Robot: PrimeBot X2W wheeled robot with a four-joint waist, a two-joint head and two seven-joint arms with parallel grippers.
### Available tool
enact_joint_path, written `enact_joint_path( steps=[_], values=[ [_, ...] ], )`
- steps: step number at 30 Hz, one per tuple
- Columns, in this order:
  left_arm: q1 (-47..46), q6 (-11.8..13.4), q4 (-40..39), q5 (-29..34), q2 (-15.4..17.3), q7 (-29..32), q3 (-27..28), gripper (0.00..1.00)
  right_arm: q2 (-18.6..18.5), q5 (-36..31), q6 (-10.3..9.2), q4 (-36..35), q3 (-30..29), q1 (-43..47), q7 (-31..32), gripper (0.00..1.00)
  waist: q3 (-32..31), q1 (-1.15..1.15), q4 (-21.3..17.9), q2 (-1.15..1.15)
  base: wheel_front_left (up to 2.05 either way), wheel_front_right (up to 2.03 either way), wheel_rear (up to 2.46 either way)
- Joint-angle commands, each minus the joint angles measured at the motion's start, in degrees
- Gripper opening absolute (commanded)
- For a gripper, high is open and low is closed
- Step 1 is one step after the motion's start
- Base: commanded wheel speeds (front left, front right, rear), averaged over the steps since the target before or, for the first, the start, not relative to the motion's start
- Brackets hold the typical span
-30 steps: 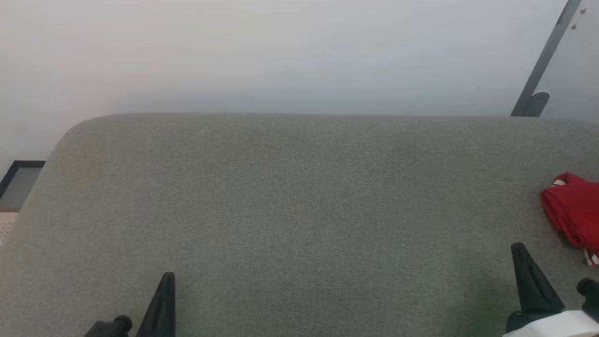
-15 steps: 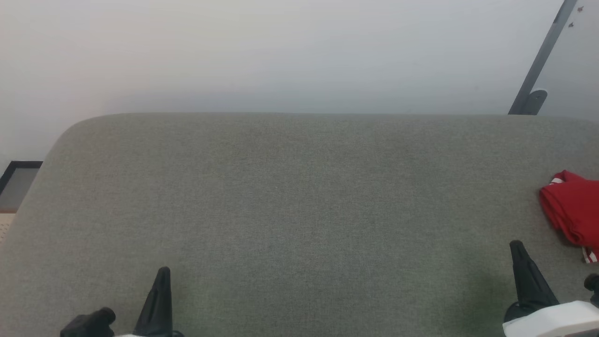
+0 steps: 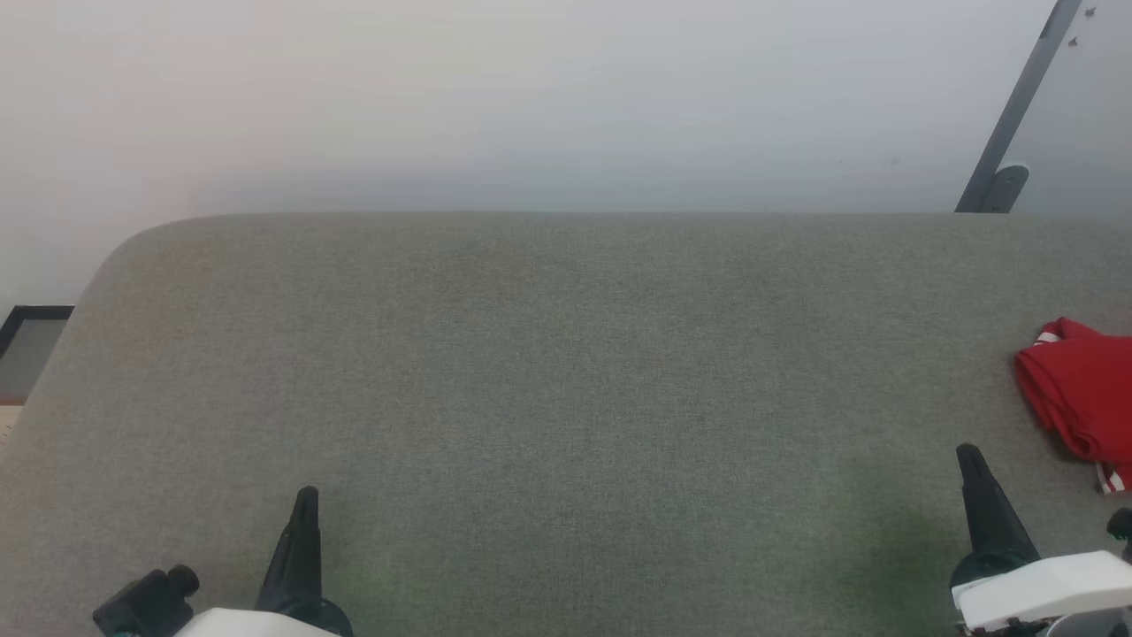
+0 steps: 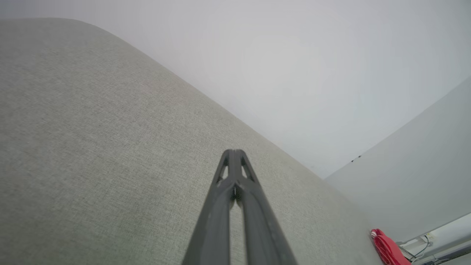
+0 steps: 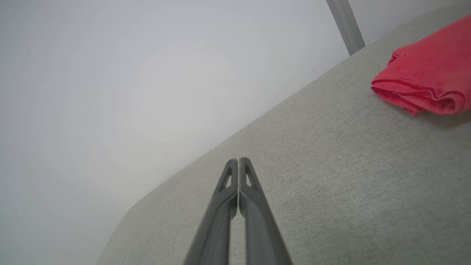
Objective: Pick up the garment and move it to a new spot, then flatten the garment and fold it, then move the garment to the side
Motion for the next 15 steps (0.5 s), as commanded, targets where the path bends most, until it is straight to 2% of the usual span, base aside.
enact_joint_path(
  steps=[1, 15],
  values=[
    [-1.7, -0.1, -0.3, -1.8, 0.5, 0.4, 0.0, 0.0, 0.0, 1.5, -0.01, -0.4, -0.5, -1.7, 0.5, 0.0, 0.0, 0.0, 0.0, 0.0, 0.0, 0.0, 0.0],
    [-3.8, -0.1, 0.9, -12.5, 0.7, 2.9, 0.1, 0.0, 1.5, 10.1, -0.01, 0.9, -1.1, -3.3, 2.9, 0.0, 0.2, 0.0, -0.4, 0.0, 0.0, 0.0, 0.0]
  ],
)
